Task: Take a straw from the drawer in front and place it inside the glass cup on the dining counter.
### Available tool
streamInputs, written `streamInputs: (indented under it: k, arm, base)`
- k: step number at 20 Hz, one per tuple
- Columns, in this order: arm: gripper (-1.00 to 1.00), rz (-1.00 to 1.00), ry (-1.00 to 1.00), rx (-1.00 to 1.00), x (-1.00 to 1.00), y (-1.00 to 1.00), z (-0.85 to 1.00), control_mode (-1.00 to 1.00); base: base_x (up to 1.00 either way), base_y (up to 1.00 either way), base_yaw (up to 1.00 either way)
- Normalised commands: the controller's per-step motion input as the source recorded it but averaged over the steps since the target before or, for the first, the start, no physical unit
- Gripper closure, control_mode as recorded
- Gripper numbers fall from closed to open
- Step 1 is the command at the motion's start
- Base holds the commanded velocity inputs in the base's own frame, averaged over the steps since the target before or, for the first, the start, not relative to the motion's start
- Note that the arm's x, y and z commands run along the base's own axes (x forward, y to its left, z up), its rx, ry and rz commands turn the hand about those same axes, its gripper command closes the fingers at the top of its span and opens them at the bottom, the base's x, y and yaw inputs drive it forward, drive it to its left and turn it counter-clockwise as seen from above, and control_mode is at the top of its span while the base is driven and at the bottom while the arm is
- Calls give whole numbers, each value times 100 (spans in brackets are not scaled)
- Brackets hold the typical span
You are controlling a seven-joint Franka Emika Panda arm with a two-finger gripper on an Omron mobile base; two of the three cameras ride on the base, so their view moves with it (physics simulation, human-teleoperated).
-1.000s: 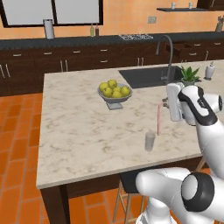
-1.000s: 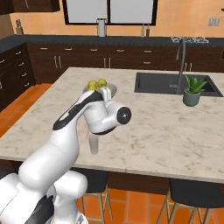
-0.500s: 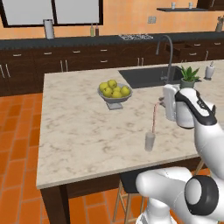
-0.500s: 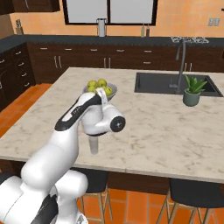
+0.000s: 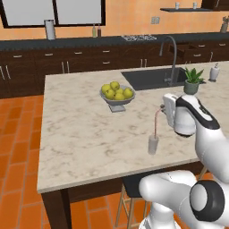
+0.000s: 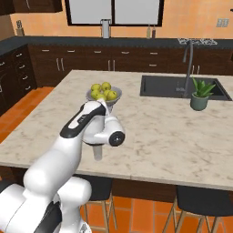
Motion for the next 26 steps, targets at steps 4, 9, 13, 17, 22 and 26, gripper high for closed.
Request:
streamInputs:
  k: [4, 9, 13, 17, 22, 26]
  arm:
    - [100, -2, -1, -5, 13, 0, -9, -100]
    - [100, 0, -1, 0, 22, 0, -1, -100]
    - [100, 0, -3, -1, 2, 0, -7, -100]
    - [100, 0, -3, -1, -6, -7, -20, -100]
    - [100, 0, -3, -1, 0, -6, -26, -100]
    - [100, 0, 0, 0, 0, -1, -31, -100]
  base:
    - [0, 0, 0]
    - [0, 0, 0]
    - [0, 0, 0]
    - [0, 0, 0]
    - [0, 0, 0]
    - [0, 0, 0]
